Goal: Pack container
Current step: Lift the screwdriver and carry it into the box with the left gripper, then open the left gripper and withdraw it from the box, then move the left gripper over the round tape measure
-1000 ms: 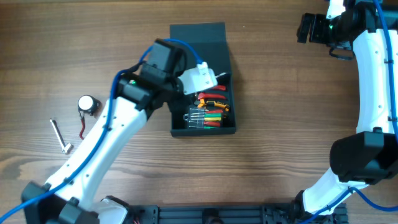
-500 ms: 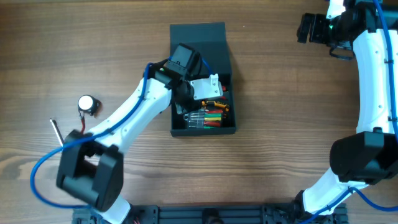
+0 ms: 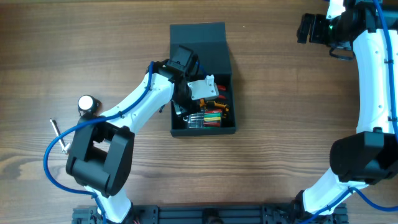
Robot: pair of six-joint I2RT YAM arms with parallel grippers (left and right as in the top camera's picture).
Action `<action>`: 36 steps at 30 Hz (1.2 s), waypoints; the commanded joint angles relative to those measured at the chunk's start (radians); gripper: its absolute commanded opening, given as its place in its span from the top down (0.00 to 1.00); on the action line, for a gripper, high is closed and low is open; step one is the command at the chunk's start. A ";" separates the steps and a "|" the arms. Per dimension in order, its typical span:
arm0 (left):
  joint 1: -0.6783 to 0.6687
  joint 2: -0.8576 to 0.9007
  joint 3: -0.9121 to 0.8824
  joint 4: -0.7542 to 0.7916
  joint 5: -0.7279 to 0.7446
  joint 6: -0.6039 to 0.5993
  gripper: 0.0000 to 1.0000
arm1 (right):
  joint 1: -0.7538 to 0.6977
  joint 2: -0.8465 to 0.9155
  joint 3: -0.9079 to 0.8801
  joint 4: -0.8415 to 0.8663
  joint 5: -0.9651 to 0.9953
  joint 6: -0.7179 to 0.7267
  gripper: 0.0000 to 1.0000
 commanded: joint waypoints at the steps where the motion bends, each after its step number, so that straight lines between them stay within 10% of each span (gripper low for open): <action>1: 0.002 -0.001 0.011 -0.005 0.016 -0.036 0.34 | -0.001 -0.008 -0.006 -0.001 -0.005 -0.018 0.00; 13: 0.040 -0.249 0.241 -0.193 -0.280 -0.451 0.07 | -0.001 -0.008 -0.006 -0.005 -0.005 -0.035 0.00; 23: 0.509 -0.327 0.251 -0.397 -0.295 -1.077 0.00 | -0.001 -0.008 -0.006 -0.005 -0.006 -0.035 0.00; 36: 0.816 -0.035 0.241 -0.330 -0.242 -1.096 0.00 | -0.001 -0.008 -0.006 -0.006 -0.009 -0.036 0.00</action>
